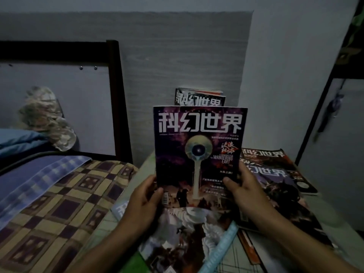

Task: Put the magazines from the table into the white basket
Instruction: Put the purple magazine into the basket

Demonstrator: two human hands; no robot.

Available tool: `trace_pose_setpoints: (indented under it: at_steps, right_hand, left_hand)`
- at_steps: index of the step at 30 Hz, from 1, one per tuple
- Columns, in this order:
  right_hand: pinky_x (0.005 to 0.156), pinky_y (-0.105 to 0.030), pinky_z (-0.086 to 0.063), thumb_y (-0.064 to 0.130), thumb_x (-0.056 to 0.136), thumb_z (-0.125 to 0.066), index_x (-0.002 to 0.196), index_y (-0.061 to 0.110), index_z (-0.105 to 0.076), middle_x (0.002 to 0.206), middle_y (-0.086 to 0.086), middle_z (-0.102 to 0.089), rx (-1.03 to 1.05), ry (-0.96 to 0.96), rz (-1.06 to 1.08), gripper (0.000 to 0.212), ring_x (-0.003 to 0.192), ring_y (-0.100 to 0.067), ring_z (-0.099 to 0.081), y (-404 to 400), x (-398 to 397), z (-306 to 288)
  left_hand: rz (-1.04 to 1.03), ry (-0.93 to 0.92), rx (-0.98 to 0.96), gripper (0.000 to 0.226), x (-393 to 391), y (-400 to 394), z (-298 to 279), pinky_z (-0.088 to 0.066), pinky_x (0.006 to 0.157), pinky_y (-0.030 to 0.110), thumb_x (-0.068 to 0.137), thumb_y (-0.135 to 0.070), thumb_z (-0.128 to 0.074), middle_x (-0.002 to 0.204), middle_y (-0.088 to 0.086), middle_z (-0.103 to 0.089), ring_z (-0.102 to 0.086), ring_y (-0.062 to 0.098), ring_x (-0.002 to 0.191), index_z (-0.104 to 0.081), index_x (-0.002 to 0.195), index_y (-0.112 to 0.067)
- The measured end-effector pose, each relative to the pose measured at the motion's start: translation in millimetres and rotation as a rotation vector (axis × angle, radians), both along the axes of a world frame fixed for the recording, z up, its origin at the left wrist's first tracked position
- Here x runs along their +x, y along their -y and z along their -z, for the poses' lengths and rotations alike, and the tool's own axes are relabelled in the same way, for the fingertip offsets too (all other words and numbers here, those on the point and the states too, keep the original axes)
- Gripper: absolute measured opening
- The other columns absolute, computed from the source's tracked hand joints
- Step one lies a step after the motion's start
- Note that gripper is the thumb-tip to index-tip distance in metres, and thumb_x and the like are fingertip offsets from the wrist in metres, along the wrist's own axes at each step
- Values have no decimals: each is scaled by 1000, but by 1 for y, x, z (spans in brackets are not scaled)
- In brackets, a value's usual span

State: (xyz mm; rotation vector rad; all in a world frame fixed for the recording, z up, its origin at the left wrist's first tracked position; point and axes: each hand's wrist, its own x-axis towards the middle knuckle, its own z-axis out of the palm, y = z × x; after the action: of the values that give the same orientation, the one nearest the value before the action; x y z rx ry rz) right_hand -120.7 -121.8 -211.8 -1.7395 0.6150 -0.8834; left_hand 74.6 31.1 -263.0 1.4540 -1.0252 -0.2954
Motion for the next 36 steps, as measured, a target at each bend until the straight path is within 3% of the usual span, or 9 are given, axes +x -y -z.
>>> trace_pose_setpoints:
  at_steps: [3, 6, 11, 14, 17, 21, 26, 30, 36]
  right_hand:
    - [84, -31, -57, 5, 94, -59, 105, 48, -59, 104, 17, -73, -39, -4, 33, 44, 102, -3, -67, 15, 8, -14]
    - [77, -24, -58, 6, 89, -67, 117, 31, -63, 110, 15, -69, -191, 75, 122, 38, 102, -2, -65, 42, 24, -53]
    - [73, -21, -58, 11, 92, -64, 115, 28, -64, 107, 13, -70, -313, 183, 189, 29, 95, 0, -67, 93, 67, -109]
    - [62, -16, -53, 11, 96, -57, 118, 25, -65, 101, 12, -71, -292, 175, 236, 27, 86, -2, -67, 127, 96, -104]
    - [79, -38, -59, 14, 96, -58, 122, 21, -65, 110, 0, -73, -256, 106, 305, 28, 96, -19, -68, 159, 119, -77]
    - [87, -50, -57, 15, 93, -63, 124, 18, -67, 111, -4, -73, -202, 33, 352, 31, 98, -25, -68, 189, 137, -40]
    - [84, -39, -58, 19, 90, -68, 115, 17, -71, 103, -3, -75, -267, -102, 478, 26, 90, -20, -70, 205, 143, -10]
    - [73, -34, -55, 20, 79, -79, 108, 23, -58, 85, 13, -62, -248, -96, 504, 36, 79, -11, -63, 202, 139, -13]
    - [84, -35, -52, 13, 83, -74, 112, 21, -50, 108, 3, -57, -195, -168, 353, 38, 103, -20, -60, 177, 119, -20]
  left_hand:
    - [-86, 77, -38, 52, 6, 14, -17, -49, 84, 8, 99, -10, -53, 105, -40, -65, -56, -20, 102, -58, 110, -60]
    - [-138, 82, -104, 38, 27, 44, -52, -41, 71, -4, 97, -9, -56, 95, -34, -65, -52, -30, 90, -58, 113, -43]
    - [-288, 102, -255, 27, 76, 122, -122, -48, 61, 4, 95, -8, -60, 92, -17, -63, -61, -18, 77, -61, 113, -27]
    - [-342, 93, -188, 27, 99, 169, -122, -59, 75, 32, 95, -10, -60, 96, -2, -67, -68, 14, 89, -63, 119, -19]
    - [-406, 153, -92, 24, 121, 207, -101, -59, 81, 42, 93, -10, -61, 98, -1, -67, -67, 21, 91, -66, 115, -19]
    - [-410, 177, 50, 21, 146, 236, -74, -58, 83, 43, 91, -13, -63, 102, 1, -71, -67, 20, 91, -67, 110, -22]
    - [-489, 366, 232, 18, 148, 247, -48, -49, 74, 32, 90, -23, -65, 101, -2, -72, -65, 21, 92, -70, 106, -29]
    - [-525, 280, 251, 17, 141, 250, -50, -41, 65, 26, 89, -12, -60, 87, -6, -63, -62, 20, 88, -63, 95, -27]
    - [-187, 5, 184, 62, 129, 224, -63, -44, 107, 42, 85, -14, -72, 144, 1, -51, -48, 19, 130, -46, 141, -23]
